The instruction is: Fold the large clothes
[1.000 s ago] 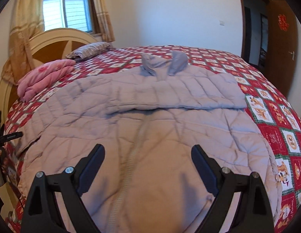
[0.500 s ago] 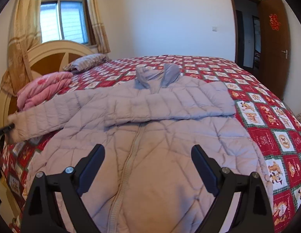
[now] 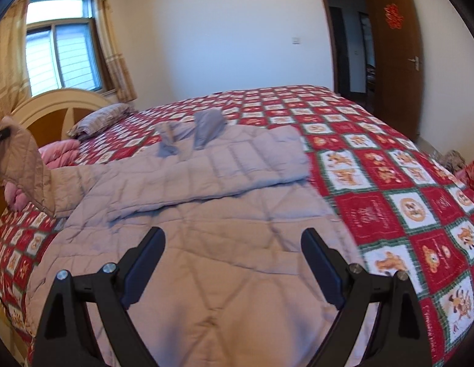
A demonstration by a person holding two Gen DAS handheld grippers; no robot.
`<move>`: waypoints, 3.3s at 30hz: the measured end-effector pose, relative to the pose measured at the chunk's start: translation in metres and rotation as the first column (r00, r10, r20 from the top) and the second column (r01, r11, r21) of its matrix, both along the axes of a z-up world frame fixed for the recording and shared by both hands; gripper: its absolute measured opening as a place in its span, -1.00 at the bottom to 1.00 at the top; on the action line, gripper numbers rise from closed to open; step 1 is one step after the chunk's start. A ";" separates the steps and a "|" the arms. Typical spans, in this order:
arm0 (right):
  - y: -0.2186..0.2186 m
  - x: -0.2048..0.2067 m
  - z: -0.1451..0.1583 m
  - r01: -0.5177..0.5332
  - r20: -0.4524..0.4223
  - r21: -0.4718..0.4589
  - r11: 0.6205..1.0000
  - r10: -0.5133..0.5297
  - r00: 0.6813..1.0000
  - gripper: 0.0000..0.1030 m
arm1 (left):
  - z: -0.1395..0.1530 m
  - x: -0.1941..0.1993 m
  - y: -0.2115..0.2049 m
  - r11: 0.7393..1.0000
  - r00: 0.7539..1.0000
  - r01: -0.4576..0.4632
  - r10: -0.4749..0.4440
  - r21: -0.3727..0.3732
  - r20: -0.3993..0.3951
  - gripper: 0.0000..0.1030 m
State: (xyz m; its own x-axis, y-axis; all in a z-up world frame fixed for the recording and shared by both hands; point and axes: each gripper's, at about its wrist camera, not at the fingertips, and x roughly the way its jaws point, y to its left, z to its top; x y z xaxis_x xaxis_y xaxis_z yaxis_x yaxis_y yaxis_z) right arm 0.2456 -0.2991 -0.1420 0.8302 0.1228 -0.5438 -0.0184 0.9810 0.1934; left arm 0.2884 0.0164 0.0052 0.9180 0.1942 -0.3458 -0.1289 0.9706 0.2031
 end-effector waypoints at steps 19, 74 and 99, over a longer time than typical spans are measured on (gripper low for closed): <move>-0.053 0.003 -0.031 0.070 -0.108 0.015 0.997 -0.068 0.992 0.80 | -0.050 0.016 -0.188 0.969 0.974 0.202 -0.214 0.139 0.079 0.97; 0.073 0.192 -0.024 -0.068 -0.180 0.046 0.997 0.076 0.981 0.05 | -0.176 0.214 0.030 0.956 0.898 -0.243 0.159 -0.162 -0.409 0.97; 0.073 0.198 -0.075 -0.050 -0.227 -0.076 0.996 0.032 0.973 -0.03 | -0.223 0.221 0.019 0.965 0.879 -0.224 0.140 -0.135 -0.455 0.98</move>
State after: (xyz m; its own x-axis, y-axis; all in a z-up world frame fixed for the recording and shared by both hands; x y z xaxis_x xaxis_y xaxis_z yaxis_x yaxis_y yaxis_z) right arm 0.4436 -0.2264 -0.2172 0.6805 0.1022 -0.7255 -0.0241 0.9928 0.1172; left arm 0.5098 0.0357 -0.2181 0.6181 0.2399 -0.7486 -0.2456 0.9636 0.1060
